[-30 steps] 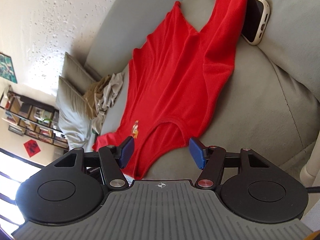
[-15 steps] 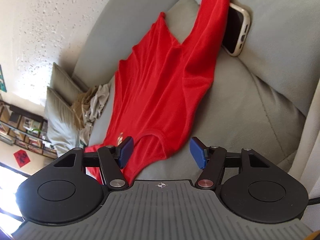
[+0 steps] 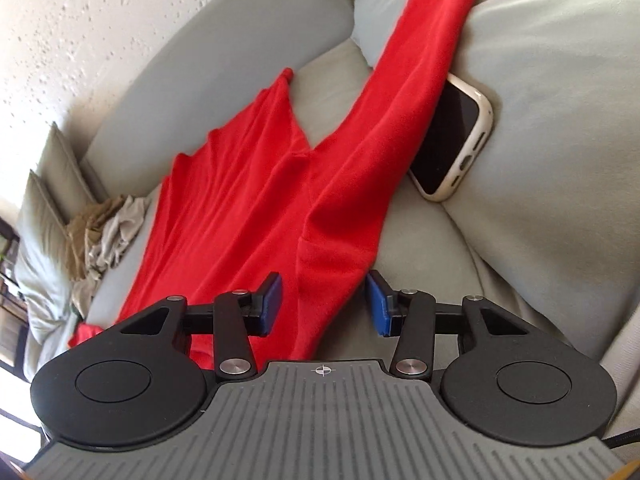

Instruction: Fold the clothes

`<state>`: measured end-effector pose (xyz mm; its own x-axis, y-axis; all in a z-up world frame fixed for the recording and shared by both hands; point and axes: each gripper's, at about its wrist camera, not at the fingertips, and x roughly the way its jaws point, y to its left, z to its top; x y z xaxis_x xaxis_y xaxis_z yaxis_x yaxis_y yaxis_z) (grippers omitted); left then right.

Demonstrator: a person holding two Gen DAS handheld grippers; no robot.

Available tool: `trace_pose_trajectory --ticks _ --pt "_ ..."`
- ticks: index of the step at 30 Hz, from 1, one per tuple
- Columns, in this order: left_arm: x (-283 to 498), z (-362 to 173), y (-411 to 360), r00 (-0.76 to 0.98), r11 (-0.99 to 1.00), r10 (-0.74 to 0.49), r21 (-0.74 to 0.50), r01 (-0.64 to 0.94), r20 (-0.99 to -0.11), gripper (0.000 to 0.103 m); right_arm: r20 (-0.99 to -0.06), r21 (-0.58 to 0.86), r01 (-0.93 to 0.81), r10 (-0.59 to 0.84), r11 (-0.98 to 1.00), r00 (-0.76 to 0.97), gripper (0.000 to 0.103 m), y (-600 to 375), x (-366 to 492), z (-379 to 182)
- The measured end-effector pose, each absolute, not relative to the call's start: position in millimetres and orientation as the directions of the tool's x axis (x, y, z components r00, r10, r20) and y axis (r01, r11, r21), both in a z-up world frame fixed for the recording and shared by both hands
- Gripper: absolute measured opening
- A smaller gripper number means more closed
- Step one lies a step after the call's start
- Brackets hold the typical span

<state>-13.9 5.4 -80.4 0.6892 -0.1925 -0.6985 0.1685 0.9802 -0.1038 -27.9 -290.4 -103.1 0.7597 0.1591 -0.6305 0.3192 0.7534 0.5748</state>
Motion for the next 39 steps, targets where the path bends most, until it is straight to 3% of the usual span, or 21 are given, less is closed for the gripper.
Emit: trace_pose_trajectory --ticks 1,3,7,13,18,19,20,21,25,31,32,33,34,39 --pt "-14 -81 6 0.692 0.980 -0.193 -0.103 0.169 -0.696 0.041 -0.612 0.603 0.306 0.182 0.737 0.770 0.003 -293 -26 -107" --pt "-14 -81 9 0.691 0.979 -0.199 -0.114 0.168 -0.695 0.041 -0.597 0.645 0.313 0.203 0.697 0.776 0.004 -297 -26 -114" --pt "-14 -81 17 0.688 0.980 -0.198 -0.131 0.148 -0.698 0.041 -0.583 0.499 0.361 -0.003 0.788 0.812 0.003 -288 -50 -88" --pt "-16 -77 21 0.675 0.980 -0.200 -0.136 0.147 -0.711 0.041 -0.694 0.447 0.410 0.019 0.795 0.720 0.004 -288 -53 -99" --pt "-19 -70 26 0.662 0.979 -0.204 -0.150 0.138 -0.721 0.046 -0.699 0.492 0.420 0.058 0.762 0.713 0.016 -296 -69 -89" --pt "-20 -69 27 0.669 0.979 -0.204 -0.148 0.139 -0.715 0.046 -0.689 0.535 0.415 0.097 0.736 0.718 0.026 -298 -72 -91" --pt "-22 -67 27 0.676 0.979 -0.203 -0.146 0.141 -0.708 0.047 -0.678 0.577 0.408 0.136 0.707 0.723 0.043 -299 -75 -93" --pt "-21 -67 27 0.680 0.979 -0.202 -0.145 0.141 -0.704 0.047 -0.664 0.616 0.405 0.171 0.675 0.728 0.048 -301 -78 -95" --pt "-20 -73 26 0.661 0.976 -0.219 -0.170 0.140 -0.718 0.047 -0.607 0.722 0.401 0.239 0.564 0.758 0.049 -306 -74 -109" --pt "-23 -78 23 0.654 0.974 -0.228 -0.176 0.146 -0.721 0.047 -0.537 0.748 0.389 0.145 0.537 0.831 0.043 -311 -55 -126" --pt "-24 -79 24 0.654 0.973 -0.230 -0.179 0.145 -0.720 0.047 -0.546 0.728 0.392 0.130 0.562 0.828 0.032 -310 -51 -125" --pt "-24 -79 25 0.654 0.973 -0.231 -0.184 0.142 -0.720 0.047 -0.555 0.708 0.394 0.115 0.586 0.824 0.011 -309 -48 -123" --pt "-25 -79 27 0.654 0.972 -0.233 -0.188 0.139 -0.719 0.047 -0.562 0.686 0.396 0.099 0.611 0.821 0.006 -307 -45 -120" --pt "-26 -81 36 0.656 0.972 -0.228 -0.205 0.113 -0.720 0.047 -0.577 0.551 0.397 -0.009 0.734 0.817 0.005 -290 -59 -95"
